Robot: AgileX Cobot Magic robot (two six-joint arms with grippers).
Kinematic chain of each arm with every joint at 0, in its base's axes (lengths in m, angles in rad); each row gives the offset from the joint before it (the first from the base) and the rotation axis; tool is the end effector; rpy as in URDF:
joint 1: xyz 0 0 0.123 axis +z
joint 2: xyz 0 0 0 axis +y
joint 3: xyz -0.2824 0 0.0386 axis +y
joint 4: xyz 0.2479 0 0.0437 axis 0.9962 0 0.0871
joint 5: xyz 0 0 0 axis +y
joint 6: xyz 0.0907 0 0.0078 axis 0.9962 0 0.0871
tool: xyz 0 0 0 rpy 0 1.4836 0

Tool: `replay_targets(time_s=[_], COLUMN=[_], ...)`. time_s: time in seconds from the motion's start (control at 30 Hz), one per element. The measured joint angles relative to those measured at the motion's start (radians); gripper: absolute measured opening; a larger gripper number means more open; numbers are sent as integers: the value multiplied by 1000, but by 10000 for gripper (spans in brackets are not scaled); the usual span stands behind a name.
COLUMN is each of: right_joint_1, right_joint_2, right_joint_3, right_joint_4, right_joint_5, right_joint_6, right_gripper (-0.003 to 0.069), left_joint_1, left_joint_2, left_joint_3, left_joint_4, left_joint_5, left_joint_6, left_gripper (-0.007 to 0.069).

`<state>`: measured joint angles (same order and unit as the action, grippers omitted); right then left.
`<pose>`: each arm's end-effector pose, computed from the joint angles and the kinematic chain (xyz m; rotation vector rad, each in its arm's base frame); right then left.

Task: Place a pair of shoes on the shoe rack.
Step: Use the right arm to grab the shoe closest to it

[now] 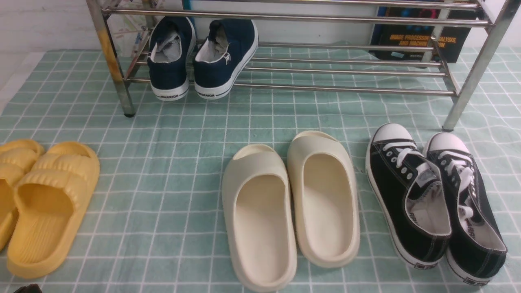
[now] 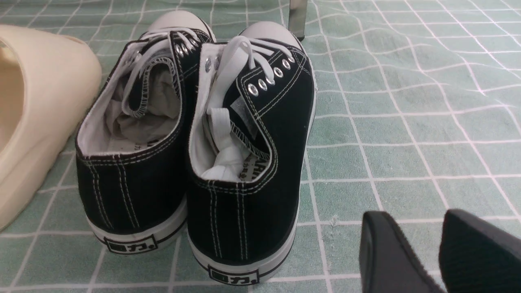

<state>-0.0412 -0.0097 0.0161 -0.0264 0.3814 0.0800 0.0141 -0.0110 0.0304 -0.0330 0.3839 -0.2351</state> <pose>0.0522 -0.0031 0.1739 0.0972 1.8687 0.0007 0.0524 -0.0004 0.1690 -0.2553 1.8735 -0.1836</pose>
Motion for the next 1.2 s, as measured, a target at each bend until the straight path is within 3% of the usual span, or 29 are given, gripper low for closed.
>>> replay_targets(time_s=[0.63, 0.8, 0.93, 1.2], right_joint_1=[0, 0, 0, 0], right_joint_2=[0, 0, 0, 0], right_joint_3=[1, 9, 9, 9], right_joint_4=[125, 500, 644, 533], right_joint_5=[-9, -23, -24, -74], right_joint_6=[114, 398, 495, 425], right_gripper=[244, 244, 244, 244], left_joint_1=[0, 0, 0, 0], left_joint_2=[0, 0, 0, 0], left_joint_3=[0, 0, 0, 0], left_joint_4=[0, 0, 0, 0], left_joint_5=[0, 0, 0, 0], left_joint_6=[0, 0, 0, 0], left_gripper=[96, 101, 101, 101])
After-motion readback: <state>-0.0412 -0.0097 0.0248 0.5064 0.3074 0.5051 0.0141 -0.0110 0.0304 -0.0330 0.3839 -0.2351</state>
